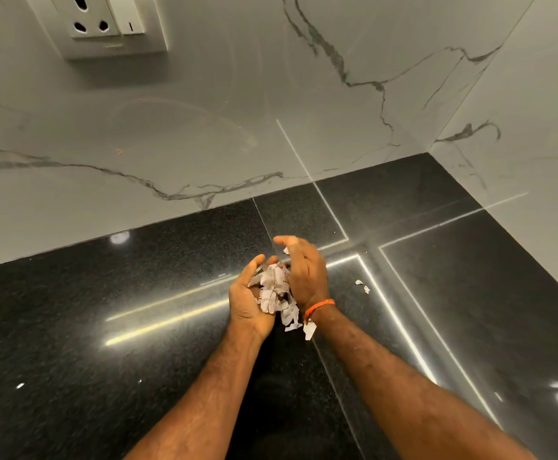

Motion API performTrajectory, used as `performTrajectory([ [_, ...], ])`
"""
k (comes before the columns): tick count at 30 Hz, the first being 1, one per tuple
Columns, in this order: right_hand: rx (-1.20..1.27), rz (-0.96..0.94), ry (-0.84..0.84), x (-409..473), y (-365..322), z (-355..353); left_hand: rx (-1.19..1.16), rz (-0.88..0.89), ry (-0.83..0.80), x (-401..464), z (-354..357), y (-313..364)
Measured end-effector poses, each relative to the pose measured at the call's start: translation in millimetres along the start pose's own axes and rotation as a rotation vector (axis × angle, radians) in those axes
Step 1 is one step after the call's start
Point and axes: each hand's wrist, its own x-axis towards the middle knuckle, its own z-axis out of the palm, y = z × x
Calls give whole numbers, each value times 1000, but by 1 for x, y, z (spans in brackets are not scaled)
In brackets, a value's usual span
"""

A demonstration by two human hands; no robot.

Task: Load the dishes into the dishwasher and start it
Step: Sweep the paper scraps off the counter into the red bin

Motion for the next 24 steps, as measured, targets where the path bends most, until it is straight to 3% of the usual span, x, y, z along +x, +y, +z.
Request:
performTrajectory([
  [2,-202,9,-12,22,13,-7,24,38,40,4,-6,4],
  [5,-580,-10,-339,47,35,-13,0,86,51,5,-10,11],
  [8,-695,-41,-537,41,49,-15,-19,103,60,5,-16,16],
  [15,-603,-131,-534,-27,46,-34,-77,84,40,-7,-16,11],
  [18,-498,-170,-291,-37,41,-65,-73,67,33,-14,-17,3],
  [21,-663,-65,-34,-34,56,-101,-83,62,15,-20,-20,1],
  [24,-860,74,-159,-43,75,-106,-80,49,12,-26,-26,1],
])
